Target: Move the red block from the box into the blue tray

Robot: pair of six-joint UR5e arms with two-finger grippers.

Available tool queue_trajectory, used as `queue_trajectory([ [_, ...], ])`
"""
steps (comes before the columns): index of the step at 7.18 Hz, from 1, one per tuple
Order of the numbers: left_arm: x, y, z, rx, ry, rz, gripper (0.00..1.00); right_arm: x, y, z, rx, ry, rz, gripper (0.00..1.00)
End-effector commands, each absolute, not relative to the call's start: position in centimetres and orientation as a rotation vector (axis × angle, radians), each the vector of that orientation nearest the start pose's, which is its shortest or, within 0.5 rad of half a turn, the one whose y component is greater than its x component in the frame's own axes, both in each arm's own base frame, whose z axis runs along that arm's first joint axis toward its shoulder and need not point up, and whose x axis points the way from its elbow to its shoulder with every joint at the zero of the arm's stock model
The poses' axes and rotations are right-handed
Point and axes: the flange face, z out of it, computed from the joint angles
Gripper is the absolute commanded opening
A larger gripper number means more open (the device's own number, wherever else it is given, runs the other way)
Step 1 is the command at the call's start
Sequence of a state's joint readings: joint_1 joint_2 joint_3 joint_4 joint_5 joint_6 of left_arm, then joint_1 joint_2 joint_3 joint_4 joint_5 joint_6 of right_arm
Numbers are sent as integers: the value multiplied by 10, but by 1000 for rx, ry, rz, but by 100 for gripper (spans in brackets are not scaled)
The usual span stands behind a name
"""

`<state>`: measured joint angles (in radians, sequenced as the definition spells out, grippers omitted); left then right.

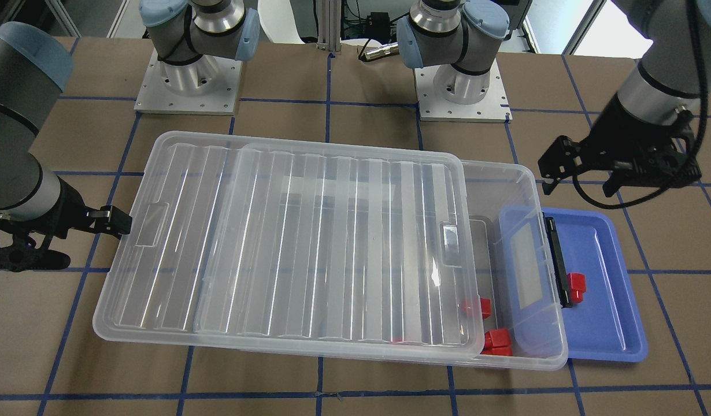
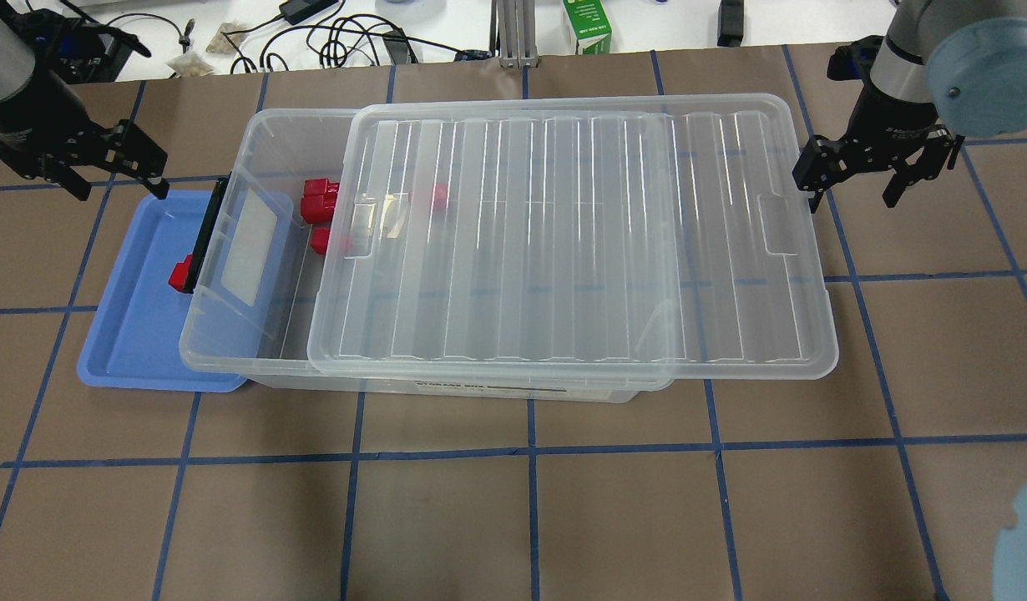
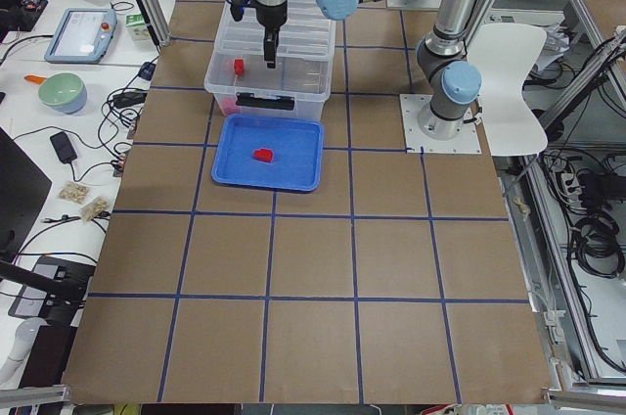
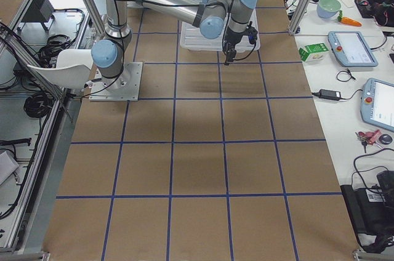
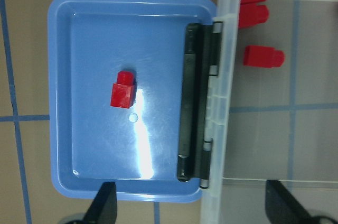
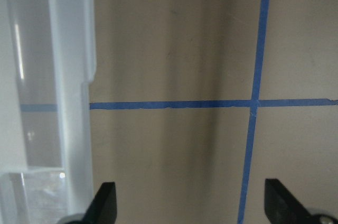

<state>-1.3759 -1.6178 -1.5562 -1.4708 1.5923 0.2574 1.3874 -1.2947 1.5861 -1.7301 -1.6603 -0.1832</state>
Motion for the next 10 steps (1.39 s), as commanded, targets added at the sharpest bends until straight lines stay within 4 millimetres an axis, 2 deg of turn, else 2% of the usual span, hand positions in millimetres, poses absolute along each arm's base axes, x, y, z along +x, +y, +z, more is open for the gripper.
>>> queue_trajectory([
  [1,-92,-500,502,122,3103,-119,100,47,-591,345,49,3178,217,100],
  [3,-141,-478,511,147,3012,-130,100,69,-589,344,16,3181,218,100],
  [4,-150,-475,515,169,3041,-135,100,82,-588,343,21,3185,217,100],
  [5,-150,-479,518,157,3079,-153,100,94,-586,342,52,3188,217,100],
  [7,-121,-500,506,54,3107,-120,100,104,-586,342,45,3192,201,100],
  [8,-123,-499,495,60,3101,-87,100,108,-585,342,38,3192,203,100],
  [10,-123,-496,504,45,3092,-100,100,108,-585,342,41,3192,203,100],
])
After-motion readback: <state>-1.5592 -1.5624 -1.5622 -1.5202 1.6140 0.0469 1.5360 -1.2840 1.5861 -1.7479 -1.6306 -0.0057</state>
